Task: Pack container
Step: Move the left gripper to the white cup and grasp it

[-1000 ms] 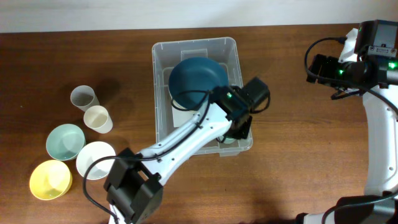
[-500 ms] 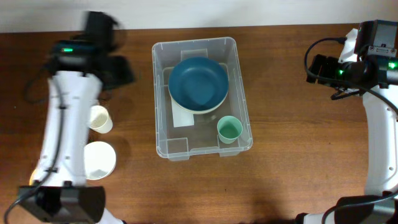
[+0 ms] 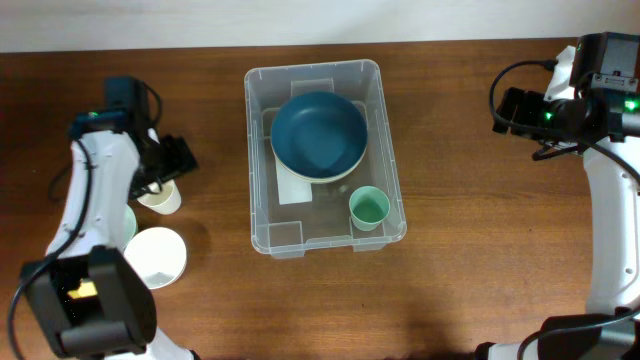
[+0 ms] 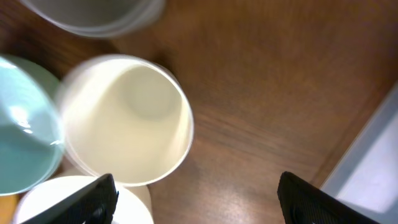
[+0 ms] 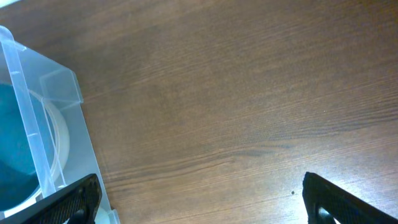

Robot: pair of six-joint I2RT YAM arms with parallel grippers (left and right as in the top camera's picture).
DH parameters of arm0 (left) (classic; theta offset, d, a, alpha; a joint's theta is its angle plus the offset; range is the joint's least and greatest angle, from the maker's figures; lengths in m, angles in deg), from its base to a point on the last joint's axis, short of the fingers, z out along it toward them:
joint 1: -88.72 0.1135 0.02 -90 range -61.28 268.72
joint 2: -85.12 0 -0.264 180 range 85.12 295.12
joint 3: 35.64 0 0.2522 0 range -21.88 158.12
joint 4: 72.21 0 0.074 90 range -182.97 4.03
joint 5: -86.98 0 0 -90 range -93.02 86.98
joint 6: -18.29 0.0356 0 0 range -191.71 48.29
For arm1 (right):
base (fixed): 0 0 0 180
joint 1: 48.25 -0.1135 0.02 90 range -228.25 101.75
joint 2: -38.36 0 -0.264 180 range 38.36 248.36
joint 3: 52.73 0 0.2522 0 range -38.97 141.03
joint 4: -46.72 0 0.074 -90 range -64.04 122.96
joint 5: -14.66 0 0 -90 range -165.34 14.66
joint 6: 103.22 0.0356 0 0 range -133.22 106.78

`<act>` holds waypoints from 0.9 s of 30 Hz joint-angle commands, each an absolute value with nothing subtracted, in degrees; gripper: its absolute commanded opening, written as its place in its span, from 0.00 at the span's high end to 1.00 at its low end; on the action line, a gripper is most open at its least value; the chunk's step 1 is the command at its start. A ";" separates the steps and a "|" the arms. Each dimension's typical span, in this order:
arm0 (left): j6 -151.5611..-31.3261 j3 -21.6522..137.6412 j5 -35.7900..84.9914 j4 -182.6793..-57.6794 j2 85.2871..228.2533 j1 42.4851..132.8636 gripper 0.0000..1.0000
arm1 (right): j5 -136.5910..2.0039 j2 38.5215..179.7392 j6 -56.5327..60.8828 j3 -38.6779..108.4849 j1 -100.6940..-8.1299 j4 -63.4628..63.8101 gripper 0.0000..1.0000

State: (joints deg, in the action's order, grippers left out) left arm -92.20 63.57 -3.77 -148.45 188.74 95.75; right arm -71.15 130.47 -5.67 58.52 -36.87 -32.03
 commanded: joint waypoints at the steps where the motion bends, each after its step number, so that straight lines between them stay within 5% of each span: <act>1: -91.13 58.17 -2.76 -143.58 192.12 94.77 0.16 | -71.02 130.69 -5.41 58.32 -36.96 -32.25 0.01; 5: -91.10 57.10 -3.18 -140.60 196.54 94.88 0.18 | -71.02 130.69 -5.43 58.32 -36.96 -32.71 0.01; 10: -91.08 57.62 -3.16 -140.71 197.28 94.75 0.58 | -71.02 130.69 -5.43 58.32 -36.96 -32.80 0.01; 12: -91.08 58.89 -3.16 -141.68 197.17 94.59 0.81 | -71.04 130.69 -5.41 58.32 -36.96 -32.80 0.01; 15: -91.08 62.93 -3.18 -145.04 196.93 93.43 0.96 | -71.04 130.69 -5.43 58.32 -36.96 -32.80 0.01; 21: -90.89 74.43 -3.20 -153.50 193.46 88.30 0.99 | -71.04 130.69 -5.43 58.32 -36.96 -32.82 0.01; 27: -92.77 84.00 -3.18 -158.16 183.71 72.60 0.99 | -71.04 130.69 -5.43 58.32 -36.96 -32.82 0.01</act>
